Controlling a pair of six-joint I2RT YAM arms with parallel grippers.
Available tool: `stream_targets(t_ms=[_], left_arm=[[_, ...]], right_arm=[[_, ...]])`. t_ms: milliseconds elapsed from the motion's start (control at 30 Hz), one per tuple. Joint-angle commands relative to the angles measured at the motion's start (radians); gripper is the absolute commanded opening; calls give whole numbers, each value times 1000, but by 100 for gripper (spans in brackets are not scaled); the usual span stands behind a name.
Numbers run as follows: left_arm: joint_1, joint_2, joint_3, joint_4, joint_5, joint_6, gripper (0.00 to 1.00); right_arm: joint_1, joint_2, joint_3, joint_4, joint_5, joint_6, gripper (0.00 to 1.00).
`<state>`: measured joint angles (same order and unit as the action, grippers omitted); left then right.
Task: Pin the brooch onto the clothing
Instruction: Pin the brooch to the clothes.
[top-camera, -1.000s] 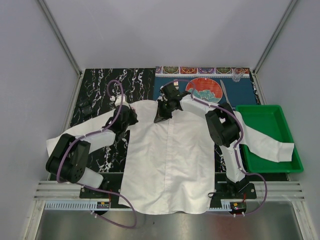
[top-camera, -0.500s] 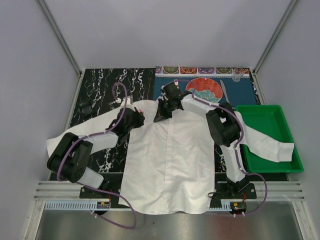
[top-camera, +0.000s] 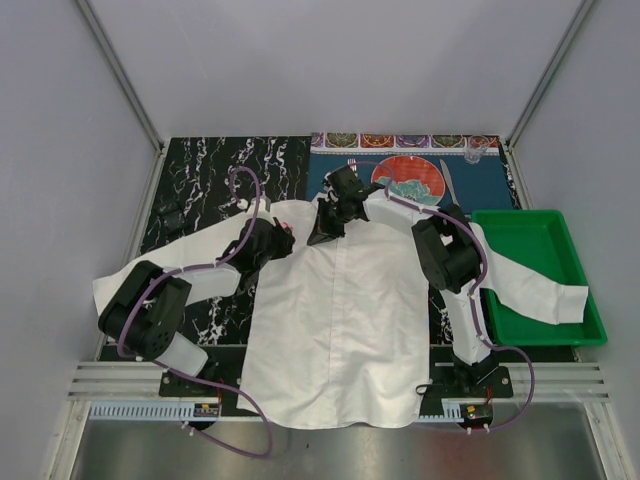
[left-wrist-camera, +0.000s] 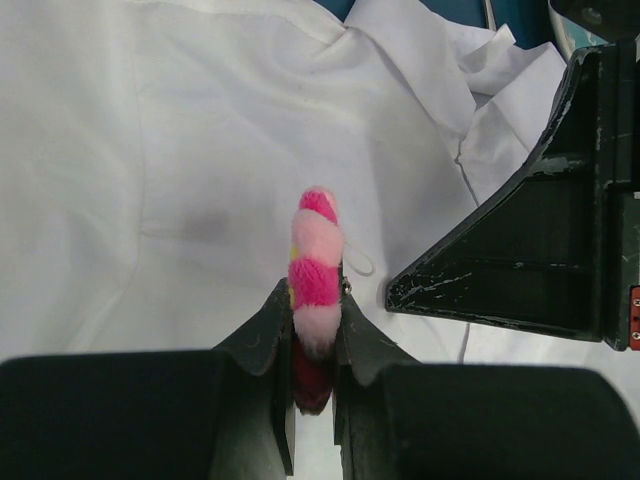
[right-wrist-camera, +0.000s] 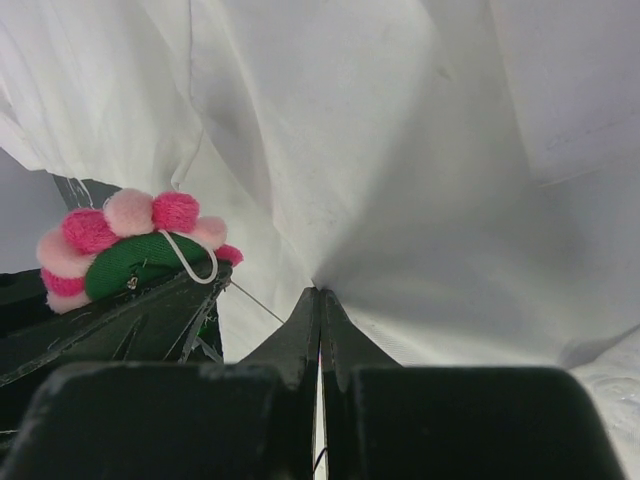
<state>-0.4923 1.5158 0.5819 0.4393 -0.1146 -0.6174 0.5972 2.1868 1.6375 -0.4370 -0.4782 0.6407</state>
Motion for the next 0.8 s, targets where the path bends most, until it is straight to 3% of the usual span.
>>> stream_targets(t_ms=[0,767], left_arm=[[-2,4,15,81,1,-28,0],[-2,27,19,87,-19,-30,0]], right_arm=[[-8,-24,-4,35,-31,17,0],[-13,-35,-33,52,-59,24,0]])
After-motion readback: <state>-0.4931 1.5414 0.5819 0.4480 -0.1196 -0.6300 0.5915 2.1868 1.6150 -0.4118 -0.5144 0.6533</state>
